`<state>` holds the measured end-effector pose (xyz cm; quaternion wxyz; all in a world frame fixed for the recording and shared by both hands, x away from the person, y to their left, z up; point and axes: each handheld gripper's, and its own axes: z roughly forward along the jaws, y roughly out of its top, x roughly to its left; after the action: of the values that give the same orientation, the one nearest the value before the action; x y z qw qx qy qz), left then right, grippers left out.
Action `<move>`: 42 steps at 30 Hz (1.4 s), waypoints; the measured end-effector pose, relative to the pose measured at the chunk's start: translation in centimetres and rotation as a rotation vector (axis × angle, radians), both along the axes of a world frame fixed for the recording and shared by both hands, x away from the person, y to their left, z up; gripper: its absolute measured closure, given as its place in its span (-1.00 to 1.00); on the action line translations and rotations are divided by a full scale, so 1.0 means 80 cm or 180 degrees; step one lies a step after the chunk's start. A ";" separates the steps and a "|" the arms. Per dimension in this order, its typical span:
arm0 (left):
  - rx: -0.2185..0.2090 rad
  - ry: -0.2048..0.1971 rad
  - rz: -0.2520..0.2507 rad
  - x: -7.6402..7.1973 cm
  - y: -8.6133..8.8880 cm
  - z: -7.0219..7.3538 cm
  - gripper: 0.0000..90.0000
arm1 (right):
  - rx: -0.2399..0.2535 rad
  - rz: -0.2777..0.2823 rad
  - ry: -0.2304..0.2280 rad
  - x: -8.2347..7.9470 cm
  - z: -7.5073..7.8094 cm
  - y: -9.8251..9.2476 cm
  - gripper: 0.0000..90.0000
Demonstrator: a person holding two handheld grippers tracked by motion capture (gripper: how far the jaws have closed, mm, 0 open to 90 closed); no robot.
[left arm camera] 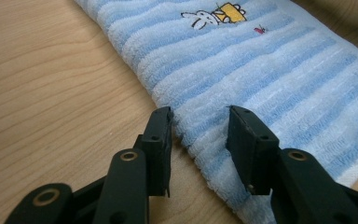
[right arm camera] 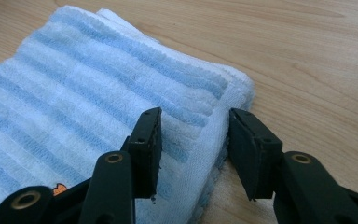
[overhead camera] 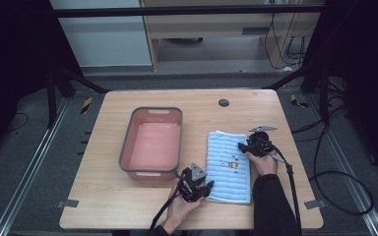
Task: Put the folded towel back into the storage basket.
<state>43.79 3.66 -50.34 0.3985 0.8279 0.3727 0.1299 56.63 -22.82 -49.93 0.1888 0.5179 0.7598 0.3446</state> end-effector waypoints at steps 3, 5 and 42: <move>-0.0016 0.0035 0.0014 0.000 -0.001 0.000 0.37 | -0.0001 -0.0001 0.0001 -0.001 0.000 0.002 0.32; -0.0017 0.0040 0.0020 -0.001 -0.001 0.000 0.44 | 0.0014 0.0013 0.0013 -0.002 0.001 0.003 0.41; -0.0455 -0.0092 0.0003 -0.010 0.011 0.051 0.92 | 0.0237 0.0160 -0.0325 -0.029 0.059 0.005 0.83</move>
<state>43.00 4.56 -46.29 0.4619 0.7952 0.3756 0.1151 54.28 -22.45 -45.22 0.1991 0.4871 0.7486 0.4033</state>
